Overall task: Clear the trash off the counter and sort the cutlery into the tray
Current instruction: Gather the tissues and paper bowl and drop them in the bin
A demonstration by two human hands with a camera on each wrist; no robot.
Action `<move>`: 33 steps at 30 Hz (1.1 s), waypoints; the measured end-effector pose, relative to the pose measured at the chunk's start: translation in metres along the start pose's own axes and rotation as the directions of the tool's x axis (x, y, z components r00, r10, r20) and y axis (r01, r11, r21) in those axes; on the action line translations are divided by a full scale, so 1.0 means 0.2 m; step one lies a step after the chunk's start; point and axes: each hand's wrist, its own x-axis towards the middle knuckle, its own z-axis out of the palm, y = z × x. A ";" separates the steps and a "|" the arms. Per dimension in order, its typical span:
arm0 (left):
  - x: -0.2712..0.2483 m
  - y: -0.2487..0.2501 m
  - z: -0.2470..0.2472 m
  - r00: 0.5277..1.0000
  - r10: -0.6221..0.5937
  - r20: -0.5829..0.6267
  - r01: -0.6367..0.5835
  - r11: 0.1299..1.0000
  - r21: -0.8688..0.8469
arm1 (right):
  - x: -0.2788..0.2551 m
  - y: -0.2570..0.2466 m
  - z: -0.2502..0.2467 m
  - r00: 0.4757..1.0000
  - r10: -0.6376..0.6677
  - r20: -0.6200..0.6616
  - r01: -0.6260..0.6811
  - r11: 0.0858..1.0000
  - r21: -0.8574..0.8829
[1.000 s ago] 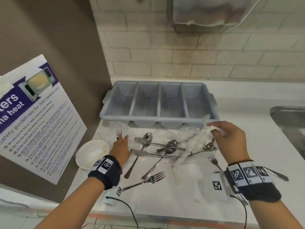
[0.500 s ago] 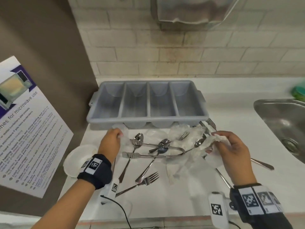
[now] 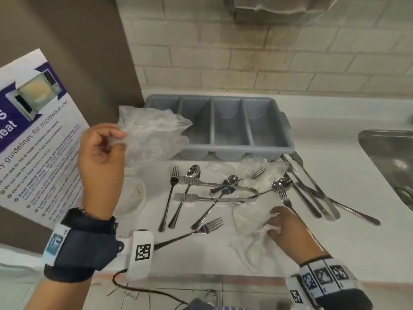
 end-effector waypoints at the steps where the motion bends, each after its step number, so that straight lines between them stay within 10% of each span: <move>1: -0.06 -0.01 -0.03 0.998 -0.058 0.033 0.057 0.998 0.008 | 0.01 0.01 0.05 0.998 0.058 0.012 -0.059 0.997 0.055; 6: -0.35 -0.13 -0.12 0.916 -0.350 0.196 0.339 0.937 0.087 | 0.03 0.06 0.28 0.993 0.117 -0.025 -0.117 0.993 0.028; 11: -0.54 -0.33 -0.19 0.795 -0.525 0.303 0.305 0.778 0.548 | 0.08 0.06 0.26 1.000 0.025 -0.019 -0.024 0.999 0.024; 17: -0.63 -0.46 -0.17 0.677 -0.677 0.288 0.364 0.648 0.669 | -0.11 -0.01 0.18 0.956 0.203 -0.211 -0.228 0.968 -0.101; 25: -0.51 -0.30 -0.15 0.822 -0.535 0.195 0.291 0.689 0.664 | -0.11 0.09 0.19 0.979 0.204 0.013 -0.204 0.975 0.089; 33: -0.44 -0.03 0.01 0.868 -0.257 0.426 0.045 0.893 0.447 | -0.05 0.13 0.13 0.956 0.291 -0.043 -0.281 0.947 0.157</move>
